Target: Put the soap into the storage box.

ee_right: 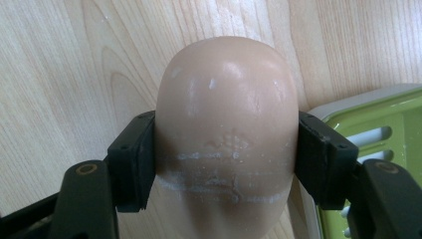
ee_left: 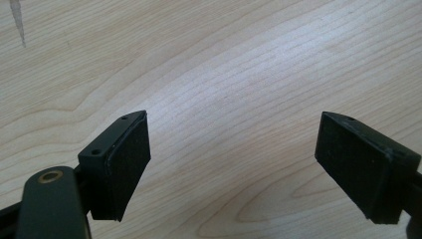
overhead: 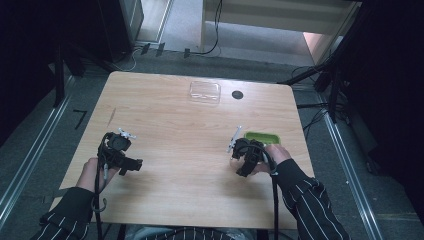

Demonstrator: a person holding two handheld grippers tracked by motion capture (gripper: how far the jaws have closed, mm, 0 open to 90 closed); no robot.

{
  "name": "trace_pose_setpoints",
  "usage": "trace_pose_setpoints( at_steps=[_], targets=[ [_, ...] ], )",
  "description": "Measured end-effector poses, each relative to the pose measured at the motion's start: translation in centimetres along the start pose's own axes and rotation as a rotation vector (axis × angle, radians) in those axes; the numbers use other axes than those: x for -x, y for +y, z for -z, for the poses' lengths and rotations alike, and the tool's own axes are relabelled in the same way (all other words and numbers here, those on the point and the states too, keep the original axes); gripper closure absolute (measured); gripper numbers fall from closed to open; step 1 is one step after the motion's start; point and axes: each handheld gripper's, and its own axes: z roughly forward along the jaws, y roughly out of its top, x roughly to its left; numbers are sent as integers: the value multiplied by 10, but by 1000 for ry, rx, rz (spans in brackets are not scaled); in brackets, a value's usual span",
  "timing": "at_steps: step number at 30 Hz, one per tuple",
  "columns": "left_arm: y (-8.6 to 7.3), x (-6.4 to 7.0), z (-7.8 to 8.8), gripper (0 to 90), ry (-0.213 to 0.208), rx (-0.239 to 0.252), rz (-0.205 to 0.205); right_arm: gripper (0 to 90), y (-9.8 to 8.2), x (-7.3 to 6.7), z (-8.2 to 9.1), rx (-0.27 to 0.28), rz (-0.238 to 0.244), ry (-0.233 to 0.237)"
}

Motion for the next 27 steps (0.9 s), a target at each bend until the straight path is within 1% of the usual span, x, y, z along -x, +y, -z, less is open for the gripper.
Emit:
trace_pose_setpoints(
  at_steps=[9, 13, 15, 16, 21, 23, 27],
  targets=[
    [0, 0, 0, 148, -3, -2, -1, 333, -3, 4, 4, 0, -5, -6],
    [0, 0, 0, 148, -1, 0, -1, 333, -6, 8, 5, 10, -12, -9],
    [0, 0, 0, 148, -3, -3, -2, 334, -7, 9, 6, 5, -13, -13],
    [0, 0, 0, 148, -4, -3, -2, 333, -7, 9, 6, 7, -22, -16],
    [0, 0, 0, 148, -3, -3, -2, 333, -9, 13, 8, 5, -20, -22],
    [0, 0, 0, 148, 0, -1, 1, 333, -10, 14, 9, 6, -28, -25],
    [0, 0, 0, 148, -2, -3, 0, 334, -10, 16, 10, 5, -20, -30]
  ],
)
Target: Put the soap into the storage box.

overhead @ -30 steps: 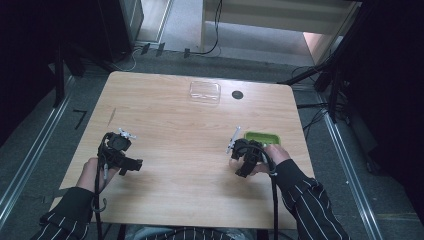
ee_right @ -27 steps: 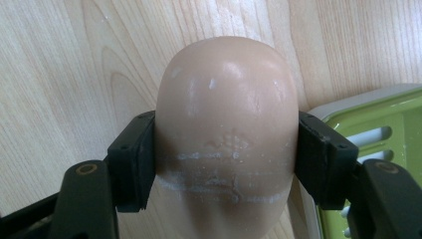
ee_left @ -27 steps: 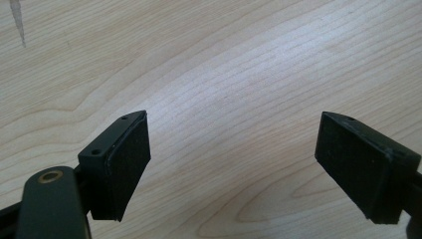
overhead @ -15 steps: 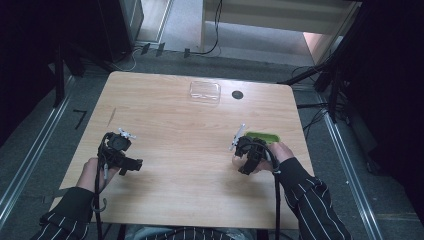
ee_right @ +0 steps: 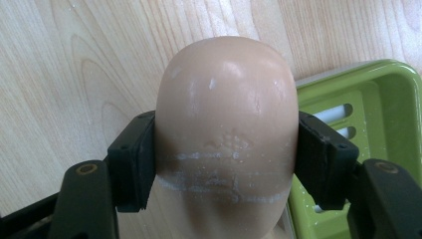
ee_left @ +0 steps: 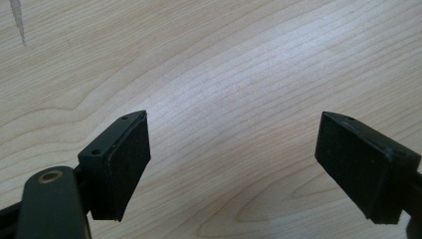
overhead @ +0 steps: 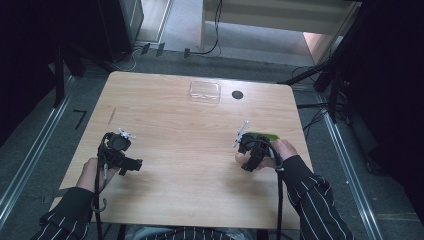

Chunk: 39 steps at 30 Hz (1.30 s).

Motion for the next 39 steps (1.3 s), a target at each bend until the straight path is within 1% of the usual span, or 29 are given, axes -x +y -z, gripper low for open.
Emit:
trace_pose_setpoints(
  at_steps=[2, 3, 5, 10, 11, 14, 17, 18, 19, 22, 24, 25, 28, 31, 32, 33, 39],
  targets=[
    [0, 0, 0, 148, 2, 4, 2, 334, 0, 1, 1, -3, 2, -3],
    [0, 0, 0, 148, 2, 4, 3, 333, 0, 3, 2, -1, -4, -5],
    [0, 0, 0, 148, 3, 5, 5, 333, 0, 5, 3, 6, 0, -13],
    [0, 0, 0, 148, 4, 4, 5, 333, -3, 11, 9, 17, -16, -25],
    [0, 0, 0, 148, 3, 3, 4, 333, -4, 12, 9, 25, -11, -23],
    [0, 0, 0, 148, -2, -1, 0, 334, -5, 16, 11, 23, -13, -29],
    [0, 0, 0, 148, 0, 0, -1, 333, -6, 19, 12, 28, -21, -29],
    [0, 0, 0, 148, 1, -1, -1, 333, -6, 21, 12, 27, -16, -32],
    [0, 0, 0, 148, 1, 0, -1, 333, -6, 21, 12, 23, -25, -33],
    [0, 0, 0, 148, 1, -1, 1, 334, -7, 26, 13, 25, -14, -40],
    [0, 0, -1, 148, -1, 0, 2, 333, -8, 28, 14, 31, -23, -41],
    [0, 0, -1, 148, 0, -1, 1, 333, -8, 30, 15, 33, -15, -40],
    [0, 0, -1, 148, 2, 0, 4, 334, -10, 33, 14, 33, -21, -37],
    [0, 0, -1, 148, 2, 0, 2, 333, -11, 36, 14, 31, -29, -44],
    [0, 0, -1, 148, 2, 0, 2, 334, -11, 37, 14, 32, -23, -42],
    [0, 0, -1, 148, 3, -1, 2, 333, -12, 39, 14, 37, -33, -47],
    [0, 0, -1, 148, 2, -1, 4, 333, -13, 46, 13, 32, -27, -48]
  ],
)
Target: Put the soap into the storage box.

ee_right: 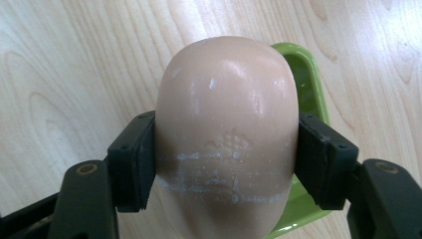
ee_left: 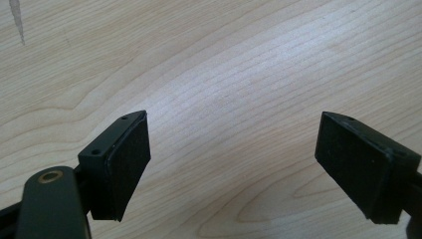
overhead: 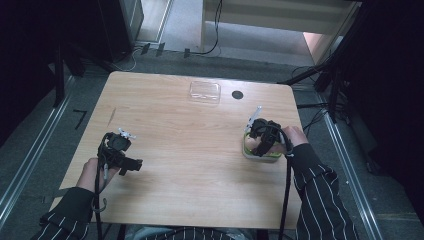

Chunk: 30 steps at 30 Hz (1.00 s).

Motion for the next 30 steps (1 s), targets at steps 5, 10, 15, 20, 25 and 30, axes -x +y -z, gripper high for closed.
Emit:
trace_pose_setpoints(
  at_steps=[5, 10, 15, 20, 25, 30],
  targets=[
    [0, 0, 0, 148, 0, 0, 0, 333, -2, 6, -2, 0, -4, -4],
    [0, 0, 0, 148, 1, -1, -1, 333, -2, 10, -4, 3, -1, -3],
    [0, 0, 0, 148, 0, 0, 1, 333, -2, 14, -7, -9, 1, -2],
    [0, 0, 0, 148, 0, -1, -1, 333, -2, 18, -9, -6, -8, -1],
    [0, 0, 0, 148, 1, -3, -1, 333, -4, 22, -11, -4, -3, -4],
    [0, 0, 0, 148, 3, -3, -3, 333, -5, 26, -15, -2, 3, -4]
  ],
)
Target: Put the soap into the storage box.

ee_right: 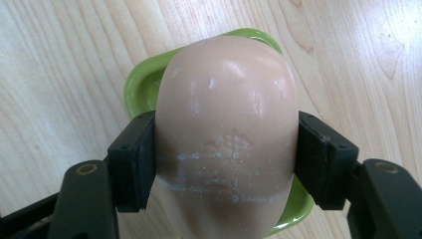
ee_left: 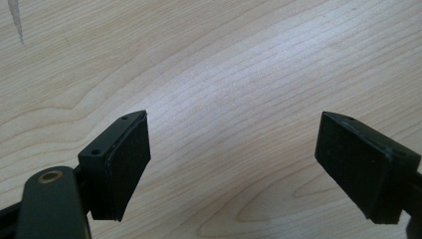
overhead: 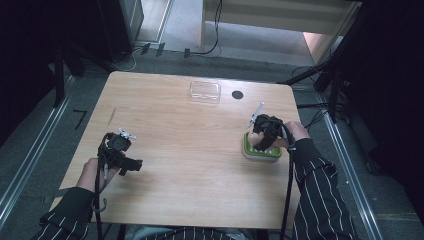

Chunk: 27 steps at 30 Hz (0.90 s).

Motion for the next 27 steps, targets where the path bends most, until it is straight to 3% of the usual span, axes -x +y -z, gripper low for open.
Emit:
trace_pose_setpoints(
  at_steps=[27],
  targets=[
    [0, 0, 0, 148, 0, -2, 2, 333, -7, 15, -26, -32, 6, 20]
  ],
)
